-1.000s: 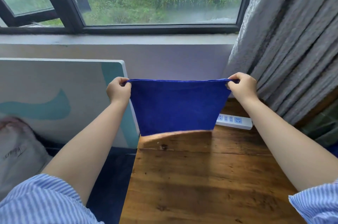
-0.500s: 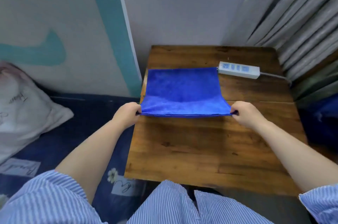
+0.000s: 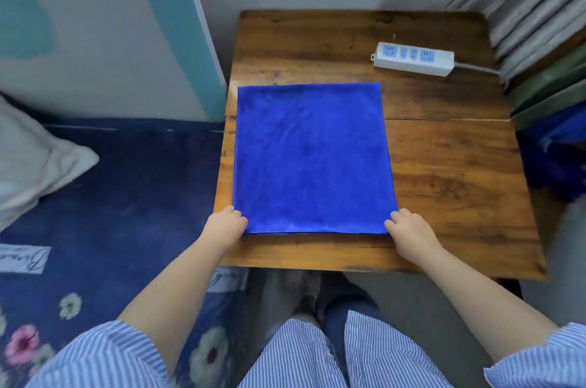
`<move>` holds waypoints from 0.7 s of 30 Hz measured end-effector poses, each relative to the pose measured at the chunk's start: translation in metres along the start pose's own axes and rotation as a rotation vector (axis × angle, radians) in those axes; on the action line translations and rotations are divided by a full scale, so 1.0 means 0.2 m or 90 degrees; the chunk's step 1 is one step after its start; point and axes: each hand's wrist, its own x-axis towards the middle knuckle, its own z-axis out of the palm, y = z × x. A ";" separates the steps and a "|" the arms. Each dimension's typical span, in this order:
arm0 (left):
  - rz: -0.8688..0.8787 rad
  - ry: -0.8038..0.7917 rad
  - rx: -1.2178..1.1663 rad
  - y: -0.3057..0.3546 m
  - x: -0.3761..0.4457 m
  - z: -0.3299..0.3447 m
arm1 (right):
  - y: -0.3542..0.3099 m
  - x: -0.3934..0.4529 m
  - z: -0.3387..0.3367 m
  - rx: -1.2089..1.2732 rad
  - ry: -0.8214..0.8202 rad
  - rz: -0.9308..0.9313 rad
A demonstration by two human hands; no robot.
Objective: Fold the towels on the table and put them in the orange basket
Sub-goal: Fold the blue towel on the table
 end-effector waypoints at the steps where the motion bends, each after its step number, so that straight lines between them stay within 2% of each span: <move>1: 0.010 -0.008 0.004 0.01 0.00 0.02 | 0.01 0.00 0.04 0.002 -0.012 -0.006; 4: 0.045 -0.047 0.023 0.03 0.00 0.04 | 0.04 -0.02 0.12 0.026 -0.027 -0.047; 6: 0.059 -0.116 0.028 0.03 0.02 0.01 | 0.07 0.02 0.12 0.049 -0.009 -0.069; 8: 0.053 -0.160 0.017 0.02 0.05 -0.05 | 0.07 0.09 0.04 0.093 0.041 -0.084; 10: 0.028 -0.143 -0.025 0.00 0.11 -0.14 | 0.07 0.20 -0.04 0.105 0.118 -0.099; 14: -0.032 0.060 -0.161 -0.03 0.31 -0.35 | 0.04 0.55 -0.19 0.190 0.190 -0.095; 18: -0.156 0.185 -0.274 -0.02 0.51 -0.54 | -0.03 0.81 -0.38 0.274 0.181 -0.068; 21: -0.217 0.227 -0.346 -0.01 0.69 -0.64 | -0.05 1.00 -0.45 0.273 0.146 -0.029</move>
